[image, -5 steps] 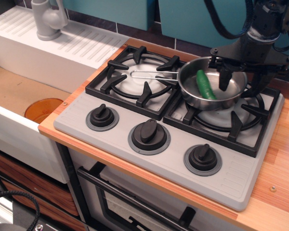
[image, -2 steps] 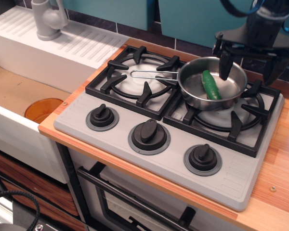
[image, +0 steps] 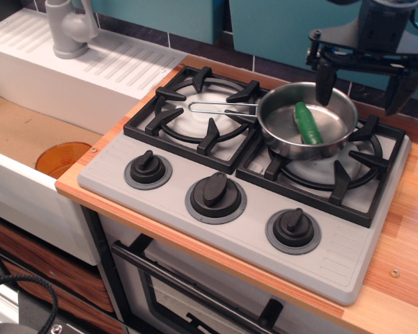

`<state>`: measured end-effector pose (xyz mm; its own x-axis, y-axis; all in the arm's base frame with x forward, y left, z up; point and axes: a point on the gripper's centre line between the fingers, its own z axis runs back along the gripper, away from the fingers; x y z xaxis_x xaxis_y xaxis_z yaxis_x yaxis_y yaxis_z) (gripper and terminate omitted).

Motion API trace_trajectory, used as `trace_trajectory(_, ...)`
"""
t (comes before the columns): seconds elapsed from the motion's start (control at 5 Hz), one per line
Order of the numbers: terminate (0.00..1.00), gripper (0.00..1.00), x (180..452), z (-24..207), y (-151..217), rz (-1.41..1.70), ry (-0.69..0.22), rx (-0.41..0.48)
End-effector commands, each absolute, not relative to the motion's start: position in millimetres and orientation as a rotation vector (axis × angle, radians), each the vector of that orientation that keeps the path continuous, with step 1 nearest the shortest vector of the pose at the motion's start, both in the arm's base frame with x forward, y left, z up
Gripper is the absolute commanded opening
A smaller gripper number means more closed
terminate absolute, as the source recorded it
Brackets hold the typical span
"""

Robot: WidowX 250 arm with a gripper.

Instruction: Put pickle in pot or pan an put pot or pan on stove

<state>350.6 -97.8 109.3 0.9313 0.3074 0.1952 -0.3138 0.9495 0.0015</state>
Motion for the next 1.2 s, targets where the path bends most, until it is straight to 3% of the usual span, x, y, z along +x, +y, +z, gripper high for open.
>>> trace_trajectory(0.0,0.00,1.00,344.2,138.1,-95.6,0.325,-0.232,-0.004)
trace_trajectory(0.8,0.00,1.00,348.1,135.8,-90.2,0.316,-0.208,-0.068)
trace_trajectory(1.0,1.00,1.00,348.1,135.8,-90.2,0.316,-0.208,-0.068)
